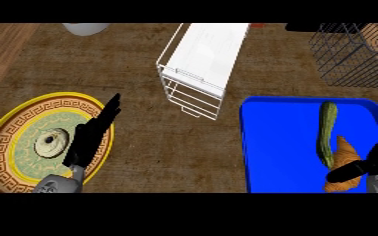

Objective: Pick the croissant from the tray and place it in the tiered shelf

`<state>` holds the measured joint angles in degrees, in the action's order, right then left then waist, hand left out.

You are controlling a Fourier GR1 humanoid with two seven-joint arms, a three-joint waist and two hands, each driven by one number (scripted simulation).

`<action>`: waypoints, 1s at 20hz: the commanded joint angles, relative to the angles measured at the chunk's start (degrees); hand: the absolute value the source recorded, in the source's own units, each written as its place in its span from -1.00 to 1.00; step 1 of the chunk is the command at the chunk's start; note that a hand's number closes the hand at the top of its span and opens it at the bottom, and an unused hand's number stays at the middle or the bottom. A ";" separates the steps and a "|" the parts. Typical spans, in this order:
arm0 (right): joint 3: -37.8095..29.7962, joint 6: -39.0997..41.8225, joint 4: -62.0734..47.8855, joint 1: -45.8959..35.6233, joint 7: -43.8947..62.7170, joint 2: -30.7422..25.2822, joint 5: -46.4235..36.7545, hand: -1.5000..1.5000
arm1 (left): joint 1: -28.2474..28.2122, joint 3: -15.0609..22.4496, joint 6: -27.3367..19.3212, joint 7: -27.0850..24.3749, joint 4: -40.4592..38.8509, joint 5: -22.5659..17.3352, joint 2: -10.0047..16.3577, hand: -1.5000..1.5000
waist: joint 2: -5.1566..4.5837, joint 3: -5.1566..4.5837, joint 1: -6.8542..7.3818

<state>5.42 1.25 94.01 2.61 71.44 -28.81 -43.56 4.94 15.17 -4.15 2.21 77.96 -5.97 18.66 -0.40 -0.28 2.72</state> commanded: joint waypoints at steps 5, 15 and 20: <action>-1.74 11.18 -2.61 -4.84 13.78 6.55 -10.13 -1.00 | -1.74 -0.37 -1.00 0.84 0.02 0.51 -0.46 0.00 | 0.40 0.04 -1.93; -5.08 13.59 -6.29 -6.71 13.07 14.25 -17.24 -1.00 | -1.28 -2.77 0.21 1.67 0.41 -0.49 0.45 0.00 | 0.46 0.21 -2.64; -7.29 12.84 -11.11 -9.55 10.85 17.45 -20.93 -1.00 | -3.82 -3.58 1.73 -1.48 -0.66 -0.39 1.33 0.00 | 0.27 0.24 -2.01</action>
<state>-1.48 10.48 86.81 -4.08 70.56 -14.02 -61.87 2.20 12.79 -3.45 1.47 78.30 -6.08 18.85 0.28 -0.35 0.48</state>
